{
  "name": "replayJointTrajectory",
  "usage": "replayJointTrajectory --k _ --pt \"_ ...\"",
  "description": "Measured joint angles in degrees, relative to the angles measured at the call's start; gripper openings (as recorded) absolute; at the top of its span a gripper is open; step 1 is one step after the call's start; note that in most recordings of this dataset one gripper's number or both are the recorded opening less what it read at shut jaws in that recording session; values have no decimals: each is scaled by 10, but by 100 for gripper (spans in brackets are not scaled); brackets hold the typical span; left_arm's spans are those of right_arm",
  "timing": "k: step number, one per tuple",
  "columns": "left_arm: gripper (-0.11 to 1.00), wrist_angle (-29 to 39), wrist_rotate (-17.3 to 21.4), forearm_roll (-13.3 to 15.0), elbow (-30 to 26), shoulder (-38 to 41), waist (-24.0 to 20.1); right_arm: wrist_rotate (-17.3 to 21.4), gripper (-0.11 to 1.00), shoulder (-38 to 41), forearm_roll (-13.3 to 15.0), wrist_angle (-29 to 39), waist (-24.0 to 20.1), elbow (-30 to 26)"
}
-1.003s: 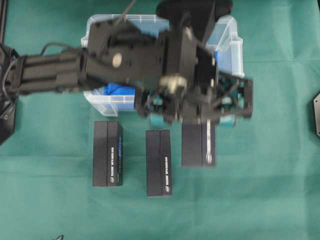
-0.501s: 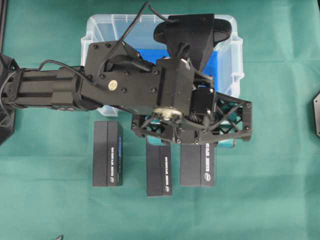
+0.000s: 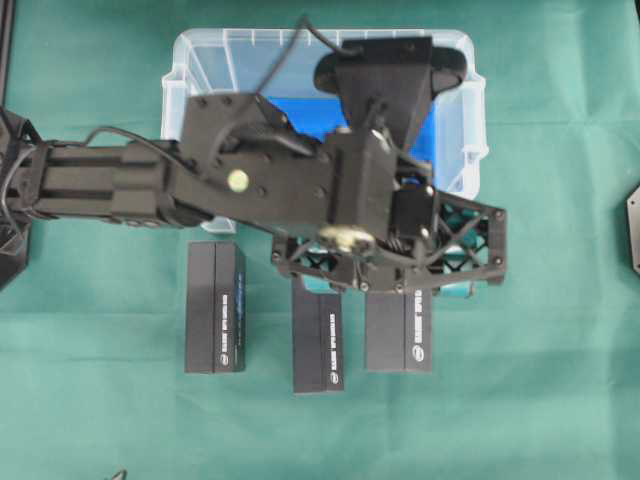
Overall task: Take the box out of the case with the left arm.
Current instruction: 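Carry the held box forward to the table right of the middle box, then lower the box onto the table and open the left gripper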
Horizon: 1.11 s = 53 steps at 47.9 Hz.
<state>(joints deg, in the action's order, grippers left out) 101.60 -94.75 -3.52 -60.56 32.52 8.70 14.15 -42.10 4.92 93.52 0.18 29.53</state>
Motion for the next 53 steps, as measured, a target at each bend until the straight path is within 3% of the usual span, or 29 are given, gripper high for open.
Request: replayJointTrajectory --k 13,30,40,53 --pt "60 -121 -1 -4 134 -10 3 0 0 0 0 0 0 -1" --pt "60 -307 -40 -4 321 -40 15 0 0 0 0 0 1 0" --pt "60 -352 -52 -4 381 -40 22 0 0 0 0 0 0 0" --pt "60 -392 -55 -5 417 -40 24 0 0 0 1 0 1 1"
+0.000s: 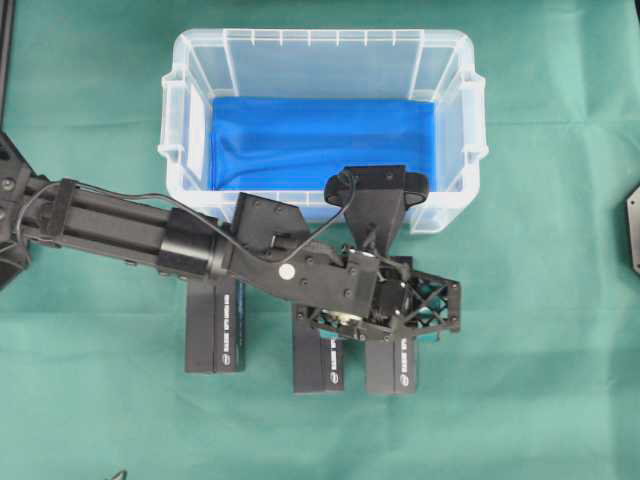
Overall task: Take the box out of the case with the left arm.
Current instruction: 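Lower the box onto the table and open the left gripper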
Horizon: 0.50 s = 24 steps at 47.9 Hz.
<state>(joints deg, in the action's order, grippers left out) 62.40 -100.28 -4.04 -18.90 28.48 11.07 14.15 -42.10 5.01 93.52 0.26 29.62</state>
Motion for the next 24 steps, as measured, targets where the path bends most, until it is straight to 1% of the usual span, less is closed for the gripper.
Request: replayJointTrajectory --k 10,15,24 --pt "60 -1 2 2 18 0 -1 0 0 0 0 0 -1 0" --pt "60 -2 -4 2 24 0 -1 0 0 0 0 0 -1 0" --pt "60 -10 -3 2 25 0 0 0 0 -2 0 0 0 0"
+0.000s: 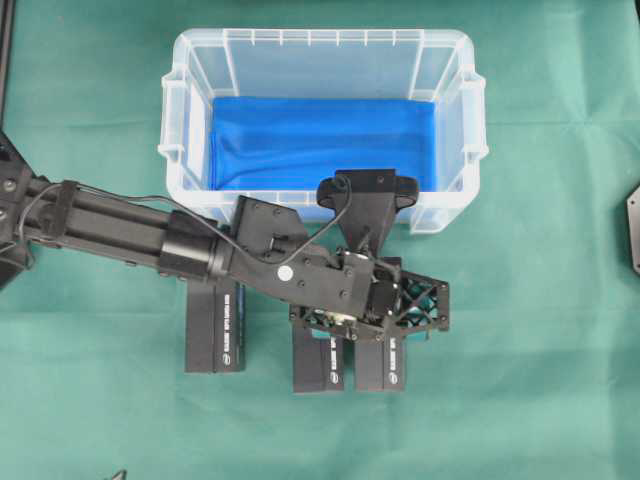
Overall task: Take the box out of the case with the left arm.
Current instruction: 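Lower the box onto the table and open the left gripper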
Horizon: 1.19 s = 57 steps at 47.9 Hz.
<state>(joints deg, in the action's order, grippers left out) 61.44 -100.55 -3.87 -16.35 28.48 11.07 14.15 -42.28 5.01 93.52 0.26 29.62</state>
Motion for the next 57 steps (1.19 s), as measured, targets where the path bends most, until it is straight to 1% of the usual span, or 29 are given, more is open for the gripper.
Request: replayJointTrajectory --k 10,22,24,29,31,38,49,57 --pt "60 -7 6 1 0 0 -1 0 0 -1 0 0 0 0" --pt "60 -11 4 1 0 0 -1 0 0 -1 0 0 0 0" --pt "67 -11 3 1 -1 0 0 0 0 -2 -1 0 0 0" --pt "92 -11 3 2 -3 -1 -1 0 0 -3 0 0 -1 0" --pt "97 -11 3 1 -4 -1 -1 0 0 -4 0 0 0 0" --pt "94 -11 3 2 -6 -2 -1 0 0 -4 -1 0 0 0" --pt "95 -7 3 5 -6 -5 -3 0 0 -4 0 0 0 0" --pt "94 18 5 9 -18 -19 -6 0 0 -4 -1 0 -1 0"
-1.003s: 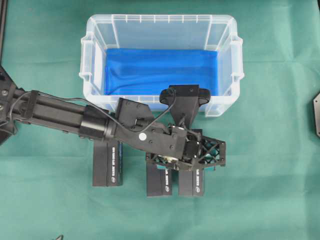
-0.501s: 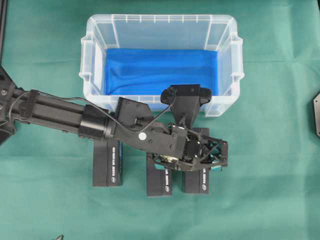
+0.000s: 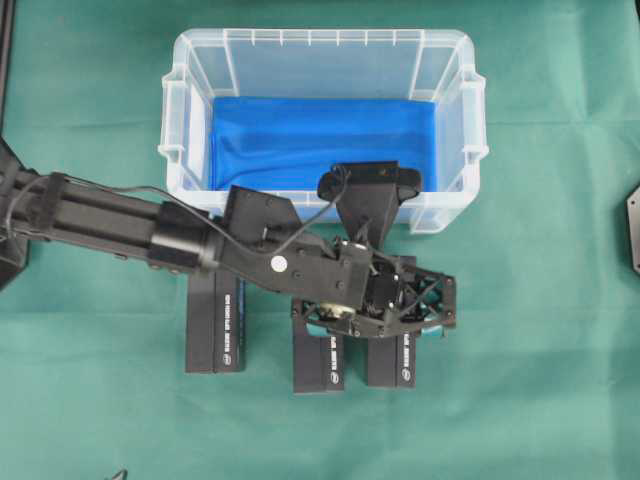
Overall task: Take the box out of the case with the left arm.
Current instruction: 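Lower the box onto the table and open the left gripper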
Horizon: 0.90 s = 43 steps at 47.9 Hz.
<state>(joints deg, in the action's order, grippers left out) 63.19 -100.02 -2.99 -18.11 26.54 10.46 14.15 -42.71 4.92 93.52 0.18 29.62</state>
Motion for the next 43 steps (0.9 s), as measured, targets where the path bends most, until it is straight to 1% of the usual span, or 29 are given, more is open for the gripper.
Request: replayJointTrajectory --k 7,20,27,32,37,43 --pt "94 30 1 0 -32 -14 0 0 0 0 1 0 0 0" --pt "94 89 1 1 -118 -15 0 0 0 0 1 0 1 0" --pt "94 134 3 0 -156 -15 0 0 0 0 1 0 0 0" --pt "94 151 8 0 -160 -15 0 0 0 0 1 0 1 0" --pt "94 153 18 0 -160 -15 0 0 0 0 1 0 1 0" --pt "94 154 18 0 -160 -15 0 0 0 0 1 0 0 0"
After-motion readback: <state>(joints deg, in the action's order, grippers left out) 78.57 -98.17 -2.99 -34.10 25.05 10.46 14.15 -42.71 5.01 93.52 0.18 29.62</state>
